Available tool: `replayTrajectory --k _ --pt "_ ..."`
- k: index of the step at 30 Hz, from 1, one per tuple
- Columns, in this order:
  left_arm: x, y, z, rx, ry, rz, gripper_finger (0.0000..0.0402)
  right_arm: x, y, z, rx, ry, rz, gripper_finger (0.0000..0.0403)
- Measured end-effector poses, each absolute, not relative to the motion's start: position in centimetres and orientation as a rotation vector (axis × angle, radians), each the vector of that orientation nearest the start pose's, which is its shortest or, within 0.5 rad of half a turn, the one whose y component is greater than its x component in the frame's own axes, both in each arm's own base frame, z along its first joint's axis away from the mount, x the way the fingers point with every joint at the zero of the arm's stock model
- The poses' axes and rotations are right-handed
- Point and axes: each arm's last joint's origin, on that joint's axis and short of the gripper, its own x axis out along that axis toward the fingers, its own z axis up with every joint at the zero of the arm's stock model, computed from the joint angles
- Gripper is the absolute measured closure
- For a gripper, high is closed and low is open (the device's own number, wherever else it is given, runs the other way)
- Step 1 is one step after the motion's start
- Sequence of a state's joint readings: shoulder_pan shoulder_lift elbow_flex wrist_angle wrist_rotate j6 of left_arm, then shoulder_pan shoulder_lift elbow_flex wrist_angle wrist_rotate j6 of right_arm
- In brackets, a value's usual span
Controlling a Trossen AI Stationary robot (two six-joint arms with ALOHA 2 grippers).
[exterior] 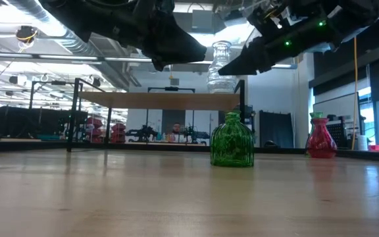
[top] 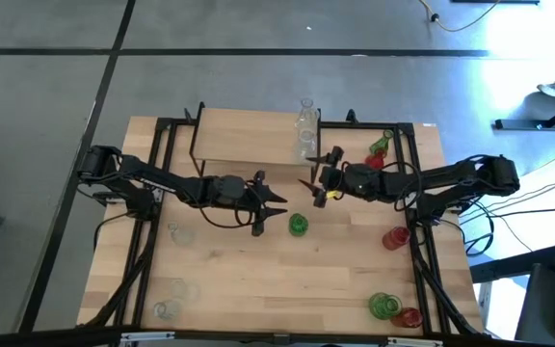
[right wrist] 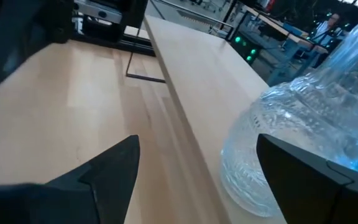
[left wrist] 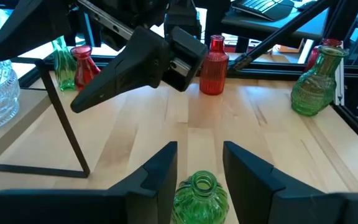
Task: Sort vases onto shelf
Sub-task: Put the transparent vase aligned with the other transparent vases on the shelf
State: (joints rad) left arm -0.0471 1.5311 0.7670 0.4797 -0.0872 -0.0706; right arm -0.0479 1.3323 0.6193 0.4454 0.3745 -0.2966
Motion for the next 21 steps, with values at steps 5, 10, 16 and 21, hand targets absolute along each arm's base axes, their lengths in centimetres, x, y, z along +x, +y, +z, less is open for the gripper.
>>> replayTrajectory --k 5,10,16,21 --pt "32.03 -1.26 21.41 -0.052 0.282 0.05 0.028 27.18 -2.55 22.03 -0.367 0.342 -0.443 0.0087" --pt "32.03 -1.26 21.41 -0.052 0.282 0.05 0.028 27.16 -2.6 22.04 -0.369 0.344 -0.458 0.0087" --pt "32.03 -1.26 21.41 -0.056 0.282 0.05 0.028 27.17 -2.55 22.04 -0.37 0.344 -0.458 0.0087" --pt "32.03 -1.26 21.4 -0.056 0.283 0.05 0.028 27.2 -2.45 22.05 -0.361 0.337 -0.431 0.0087"
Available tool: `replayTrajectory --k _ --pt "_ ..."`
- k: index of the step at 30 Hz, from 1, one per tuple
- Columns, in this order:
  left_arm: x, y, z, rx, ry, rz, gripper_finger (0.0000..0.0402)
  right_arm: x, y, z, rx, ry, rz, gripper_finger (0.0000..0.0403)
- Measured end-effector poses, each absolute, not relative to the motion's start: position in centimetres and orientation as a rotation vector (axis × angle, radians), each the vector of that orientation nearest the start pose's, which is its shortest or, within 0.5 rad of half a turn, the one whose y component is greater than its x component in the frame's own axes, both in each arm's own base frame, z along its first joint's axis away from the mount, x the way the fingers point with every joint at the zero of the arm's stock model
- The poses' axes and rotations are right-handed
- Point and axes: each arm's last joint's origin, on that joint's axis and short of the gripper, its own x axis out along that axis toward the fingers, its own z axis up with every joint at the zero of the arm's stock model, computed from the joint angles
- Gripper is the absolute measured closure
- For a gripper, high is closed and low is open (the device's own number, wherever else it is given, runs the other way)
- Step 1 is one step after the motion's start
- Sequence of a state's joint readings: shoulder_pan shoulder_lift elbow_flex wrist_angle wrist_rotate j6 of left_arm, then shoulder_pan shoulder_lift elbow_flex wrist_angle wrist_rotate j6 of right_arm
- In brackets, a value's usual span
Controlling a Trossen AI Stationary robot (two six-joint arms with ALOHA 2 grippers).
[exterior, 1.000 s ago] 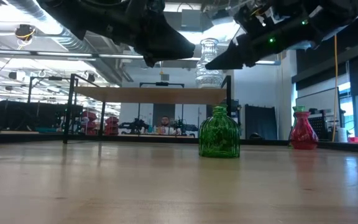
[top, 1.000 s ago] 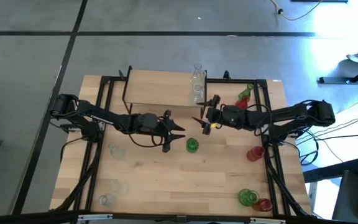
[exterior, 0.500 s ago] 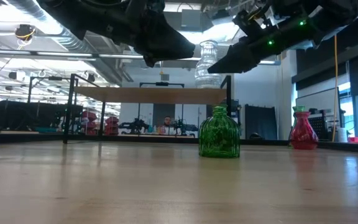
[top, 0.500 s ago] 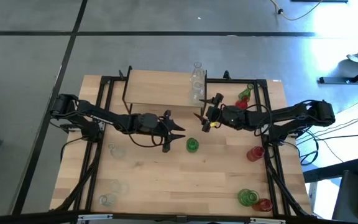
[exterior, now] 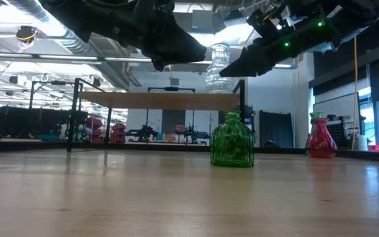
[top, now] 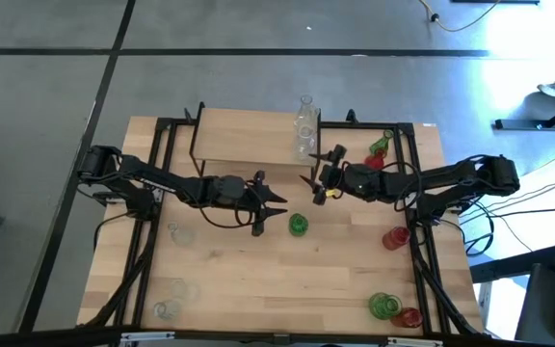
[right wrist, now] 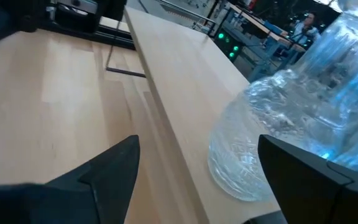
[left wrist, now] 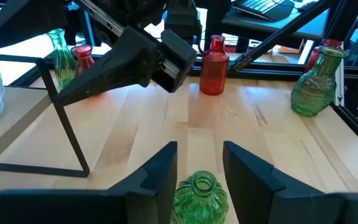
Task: Sort vases onto shelf
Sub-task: Put the transparent vase aligned with the other transparent vases on the shelf
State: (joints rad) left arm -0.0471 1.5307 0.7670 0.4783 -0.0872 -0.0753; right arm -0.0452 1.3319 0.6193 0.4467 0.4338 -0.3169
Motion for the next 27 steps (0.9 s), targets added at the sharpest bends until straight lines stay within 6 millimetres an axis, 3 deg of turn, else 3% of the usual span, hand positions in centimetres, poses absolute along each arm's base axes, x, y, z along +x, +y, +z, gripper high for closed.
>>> replayTrajectory --k 5,11,20,27 --pt "31.9 -1.1 20.9 -0.044 0.331 0.103 0.028 27.3 -1.7 22.1 -0.359 0.327 -0.394 0.0087" --pt "31.8 0.1 21.1 -0.006 0.321 0.352 0.028 27.0 0.6 22.7 -0.41 0.305 -0.404 0.0087" --pt "32.1 5.6 23.0 0.033 0.274 0.609 0.028 25.0 2.8 24.9 -0.52 0.284 -0.612 0.0087" --pt "32.8 10.0 22.9 -0.008 0.267 0.576 0.028 24.6 3.1 25.1 -0.551 0.306 -0.642 0.0087"
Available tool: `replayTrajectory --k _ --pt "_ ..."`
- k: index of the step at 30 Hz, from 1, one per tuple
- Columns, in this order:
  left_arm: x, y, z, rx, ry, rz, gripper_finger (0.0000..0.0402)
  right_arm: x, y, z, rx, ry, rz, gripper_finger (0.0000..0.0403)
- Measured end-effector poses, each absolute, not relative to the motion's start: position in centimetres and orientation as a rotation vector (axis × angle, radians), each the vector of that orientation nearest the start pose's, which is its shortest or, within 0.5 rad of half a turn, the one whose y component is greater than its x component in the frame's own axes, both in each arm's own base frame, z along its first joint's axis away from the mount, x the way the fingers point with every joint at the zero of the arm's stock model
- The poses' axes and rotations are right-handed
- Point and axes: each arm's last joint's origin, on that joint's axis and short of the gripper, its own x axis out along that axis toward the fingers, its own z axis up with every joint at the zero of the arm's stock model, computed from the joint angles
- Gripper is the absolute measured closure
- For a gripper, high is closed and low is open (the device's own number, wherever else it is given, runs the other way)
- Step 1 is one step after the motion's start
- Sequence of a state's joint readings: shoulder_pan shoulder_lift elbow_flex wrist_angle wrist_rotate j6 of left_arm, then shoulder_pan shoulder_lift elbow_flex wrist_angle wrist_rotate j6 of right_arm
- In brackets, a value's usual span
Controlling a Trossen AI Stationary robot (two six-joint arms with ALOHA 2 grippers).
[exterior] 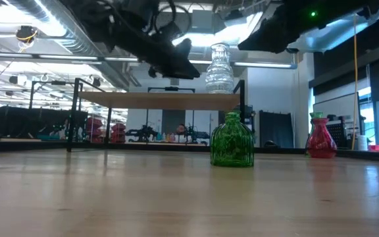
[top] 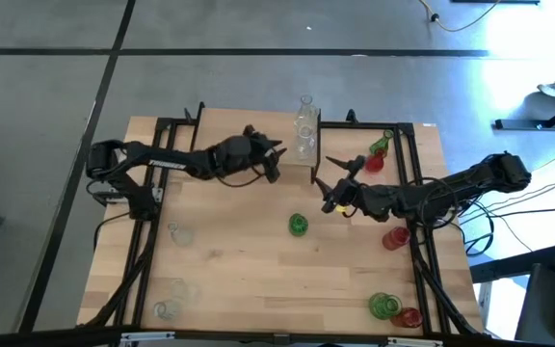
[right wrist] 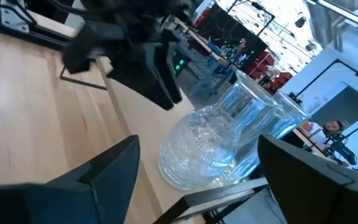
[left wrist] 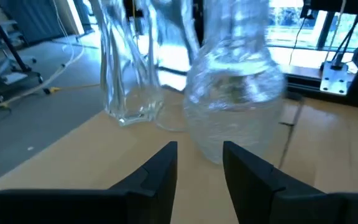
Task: Sort vases onto shelf
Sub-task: Put the transparent vase aligned with the other transparent vases on the shelf, then put the transparent vase on the shelf
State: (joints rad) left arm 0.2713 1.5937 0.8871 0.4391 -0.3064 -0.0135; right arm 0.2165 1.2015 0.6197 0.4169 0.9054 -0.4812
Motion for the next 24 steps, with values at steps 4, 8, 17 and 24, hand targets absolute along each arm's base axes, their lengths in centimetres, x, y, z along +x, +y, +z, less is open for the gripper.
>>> replayTrajectory --k 4,8,17,24 --pt "33.4 11.4 21.8 -0.025 0.288 0.561 0.028 24.6 3.1 25.0 -0.556 0.315 -0.641 0.0087" --pt "34.1 11.9 21.5 -0.035 0.282 0.538 0.028 24.6 3.1 25.0 -0.557 0.315 -0.64 0.0087" --pt "34.5 11.6 21.7 -0.028 0.274 0.523 0.028 24.6 3.1 24.9 -0.564 0.327 -0.637 0.0087" --pt "34.1 10.5 22.2 -0.026 0.32 0.497 0.028 24.6 3.1 24.9 -0.543 0.312 -0.611 0.0087"
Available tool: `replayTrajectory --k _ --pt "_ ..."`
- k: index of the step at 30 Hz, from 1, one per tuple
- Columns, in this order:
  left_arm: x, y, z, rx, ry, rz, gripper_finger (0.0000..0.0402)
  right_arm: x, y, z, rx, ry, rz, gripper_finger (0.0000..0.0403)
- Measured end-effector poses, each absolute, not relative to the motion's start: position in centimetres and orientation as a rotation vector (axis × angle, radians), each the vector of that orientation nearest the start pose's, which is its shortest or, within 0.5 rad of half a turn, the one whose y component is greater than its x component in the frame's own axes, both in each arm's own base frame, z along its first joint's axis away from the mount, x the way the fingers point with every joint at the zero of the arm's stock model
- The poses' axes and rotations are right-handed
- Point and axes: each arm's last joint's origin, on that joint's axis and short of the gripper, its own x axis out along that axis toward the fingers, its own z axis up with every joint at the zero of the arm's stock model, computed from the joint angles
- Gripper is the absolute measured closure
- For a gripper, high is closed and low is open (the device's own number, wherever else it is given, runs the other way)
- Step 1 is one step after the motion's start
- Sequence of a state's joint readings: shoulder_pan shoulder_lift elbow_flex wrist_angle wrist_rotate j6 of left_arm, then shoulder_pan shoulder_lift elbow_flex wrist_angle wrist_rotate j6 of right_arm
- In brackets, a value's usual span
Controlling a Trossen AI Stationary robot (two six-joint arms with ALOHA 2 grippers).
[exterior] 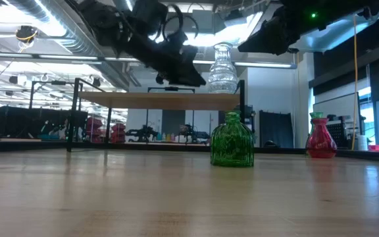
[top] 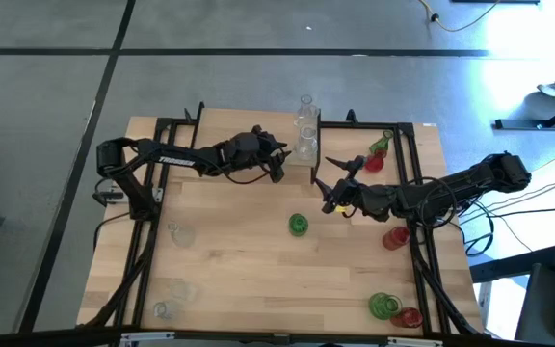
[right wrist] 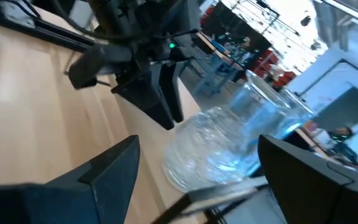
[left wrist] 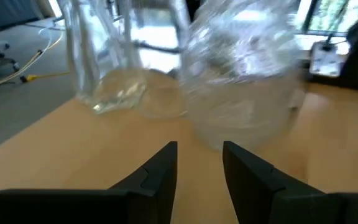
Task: Sort vases onto shelf
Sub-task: Put the transparent vase on the shelf
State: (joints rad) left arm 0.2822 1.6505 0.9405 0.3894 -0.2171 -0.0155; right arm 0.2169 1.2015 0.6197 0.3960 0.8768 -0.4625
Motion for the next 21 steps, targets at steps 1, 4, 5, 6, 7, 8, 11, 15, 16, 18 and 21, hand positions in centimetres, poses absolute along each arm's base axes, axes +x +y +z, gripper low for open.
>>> replayTrajectory --k 1,4,5,6,7,8,11,15,16,18,21 --pt "34.0 10.1 22.7 -0.024 0.315 0.483 0.028 24.7 3.2 24.9 -0.533 0.305 -0.59 0.0087" --pt "33.8 8.5 23.5 -0.017 0.324 0.443 0.028 24.7 3.3 24.9 -0.524 0.295 -0.549 0.0087" --pt "33.7 7.9 23.7 -0.014 0.329 0.425 0.028 24.7 3.3 24.9 -0.524 0.294 -0.54 0.0087" --pt "33.7 7.3 24.0 -0.01 0.336 0.408 0.028 24.7 3.3 24.9 -0.523 0.293 -0.533 0.0087" --pt "33.5 6.6 24.2 -0.007 0.344 0.389 0.028 24.7 3.3 24.9 -0.52 0.293 -0.528 0.0087" --pt "33.5 5.9 24.4 -0.003 0.346 0.369 0.028 24.8 3.3 24.9 -0.511 0.29 -0.527 0.0087" --pt "33.4 3.8 24.6 0.009 0.369 0.308 0.028 24.8 3.4 24.9 -0.497 0.284 -0.516 0.0087" --pt "33.4 0.8 24.2 0.03 0.412 0.219 0.028 24.8 3.4 24.9 -0.49 0.281 -0.512 0.0087" --pt "33.4 0.1 24.2 0.034 0.415 0.197 0.028 24.8 3.4 24.9 -0.48 0.279 -0.512 0.0087" --pt "33.3 -1.2 24.1 0.043 0.43 0.159 0.028 24.8 3.4 24.8 -0.472 0.275 -0.508 0.0087" --pt "33.2 -2.4 24.0 0.047 0.437 0.126 0.028 24.8 3.4 24.8 -0.469 0.272 -0.487 0.0087"
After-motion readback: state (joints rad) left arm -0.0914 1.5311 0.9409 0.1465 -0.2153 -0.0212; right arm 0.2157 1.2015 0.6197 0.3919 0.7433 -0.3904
